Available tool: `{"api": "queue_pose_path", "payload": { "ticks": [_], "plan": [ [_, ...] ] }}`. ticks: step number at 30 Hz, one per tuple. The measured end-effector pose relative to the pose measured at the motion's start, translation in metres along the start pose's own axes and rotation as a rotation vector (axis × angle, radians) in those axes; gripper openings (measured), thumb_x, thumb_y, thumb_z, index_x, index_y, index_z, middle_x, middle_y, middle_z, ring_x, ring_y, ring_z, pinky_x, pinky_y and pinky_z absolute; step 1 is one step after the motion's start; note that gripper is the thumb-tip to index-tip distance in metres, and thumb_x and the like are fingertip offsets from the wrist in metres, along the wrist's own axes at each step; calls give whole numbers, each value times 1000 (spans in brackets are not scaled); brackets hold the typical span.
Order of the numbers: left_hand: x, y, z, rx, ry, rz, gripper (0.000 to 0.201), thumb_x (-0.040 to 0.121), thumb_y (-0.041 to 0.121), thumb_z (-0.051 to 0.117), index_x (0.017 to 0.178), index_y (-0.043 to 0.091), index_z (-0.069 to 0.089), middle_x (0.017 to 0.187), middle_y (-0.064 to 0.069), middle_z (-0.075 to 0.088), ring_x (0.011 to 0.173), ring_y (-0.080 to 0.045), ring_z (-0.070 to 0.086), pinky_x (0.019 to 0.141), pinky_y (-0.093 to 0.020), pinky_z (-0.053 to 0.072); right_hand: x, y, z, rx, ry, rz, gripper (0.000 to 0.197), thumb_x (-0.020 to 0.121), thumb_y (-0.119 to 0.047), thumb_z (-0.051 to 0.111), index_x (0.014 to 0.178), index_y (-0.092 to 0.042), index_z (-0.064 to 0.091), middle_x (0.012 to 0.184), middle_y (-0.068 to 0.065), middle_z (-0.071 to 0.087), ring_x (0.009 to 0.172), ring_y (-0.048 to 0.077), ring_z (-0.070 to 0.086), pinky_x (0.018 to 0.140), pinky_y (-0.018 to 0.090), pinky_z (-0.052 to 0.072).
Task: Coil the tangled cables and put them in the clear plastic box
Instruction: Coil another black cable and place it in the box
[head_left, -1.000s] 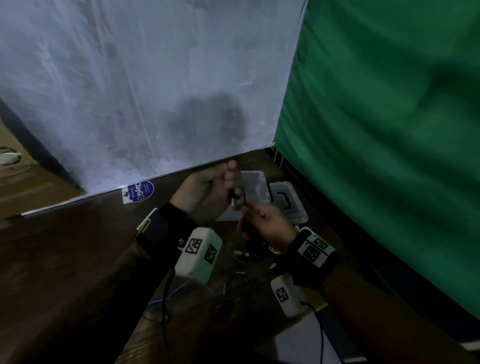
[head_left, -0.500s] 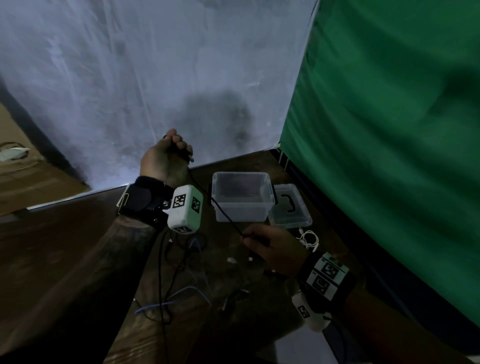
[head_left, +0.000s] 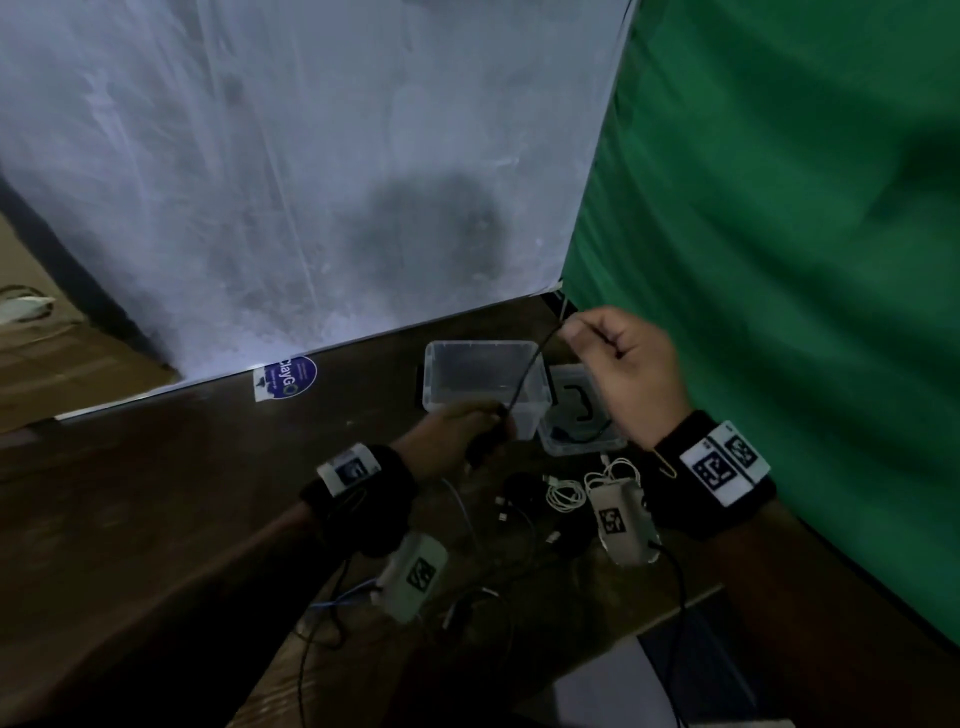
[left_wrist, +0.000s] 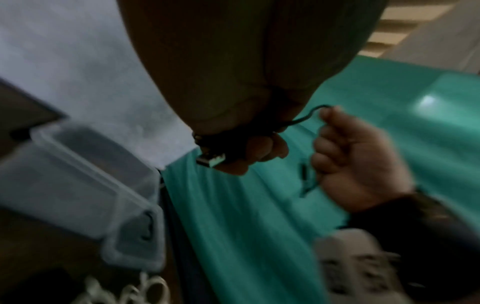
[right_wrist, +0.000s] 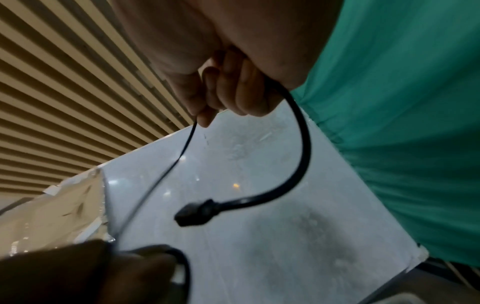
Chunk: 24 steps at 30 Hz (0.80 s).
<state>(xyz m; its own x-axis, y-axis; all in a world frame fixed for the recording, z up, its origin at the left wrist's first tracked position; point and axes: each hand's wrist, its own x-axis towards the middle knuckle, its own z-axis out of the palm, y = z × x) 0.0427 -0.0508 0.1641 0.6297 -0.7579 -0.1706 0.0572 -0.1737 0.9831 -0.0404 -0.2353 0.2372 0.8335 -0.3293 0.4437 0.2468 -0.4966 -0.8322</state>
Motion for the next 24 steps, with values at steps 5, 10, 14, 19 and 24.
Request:
{"api": "queue_pose_path", "payload": {
  "ticks": [5, 10, 14, 19, 24],
  "plan": [
    [-24, 28, 29, -407, -238, -12, 31, 87, 28, 41, 82, 6, 63, 79, -12, 49, 62, -16, 45, 57, -26, 43, 14, 34, -11, -40, 83, 123, 12, 95, -18, 62, 89, -13, 71, 86, 13, 71, 77, 11, 61, 70, 18, 49],
    [-21, 51, 17, -776, -300, 34, 19, 91, 22, 40, 87, 11, 55, 68, 0, 41, 62, -14, 38, 67, -30, 38, -15, 60, 6, -87, -207, 253, 16, 95, -14, 61, 81, -22, 64, 71, -7, 61, 62, -3, 56, 68, 22, 43],
    [0, 37, -7, -999, -81, 129, 20, 98, 18, 34, 94, 12, 52, 73, 3, 45, 64, -11, 45, 75, -28, 42, -51, 56, 33, -137, -560, 252, 16, 99, -22, 54, 90, -23, 67, 76, -9, 62, 68, -5, 59, 66, 17, 45],
    [17, 6, -14, -898, 212, 105, 24, 100, 16, 34, 91, 9, 54, 74, -2, 51, 67, -14, 46, 71, -28, 46, -61, 35, 44, -247, -690, 158, 33, 93, -38, 54, 117, -20, 67, 115, -2, 69, 107, 12, 63, 96, 40, 52],
    [12, -1, -8, 48, 288, 149, 26, 102, 9, 38, 89, 10, 60, 80, -7, 58, 72, -19, 55, 70, -32, 48, -43, 0, 24, -188, -657, 97, 22, 96, -18, 59, 115, -19, 68, 95, -16, 69, 87, -2, 64, 78, 24, 53]
  ]
}}
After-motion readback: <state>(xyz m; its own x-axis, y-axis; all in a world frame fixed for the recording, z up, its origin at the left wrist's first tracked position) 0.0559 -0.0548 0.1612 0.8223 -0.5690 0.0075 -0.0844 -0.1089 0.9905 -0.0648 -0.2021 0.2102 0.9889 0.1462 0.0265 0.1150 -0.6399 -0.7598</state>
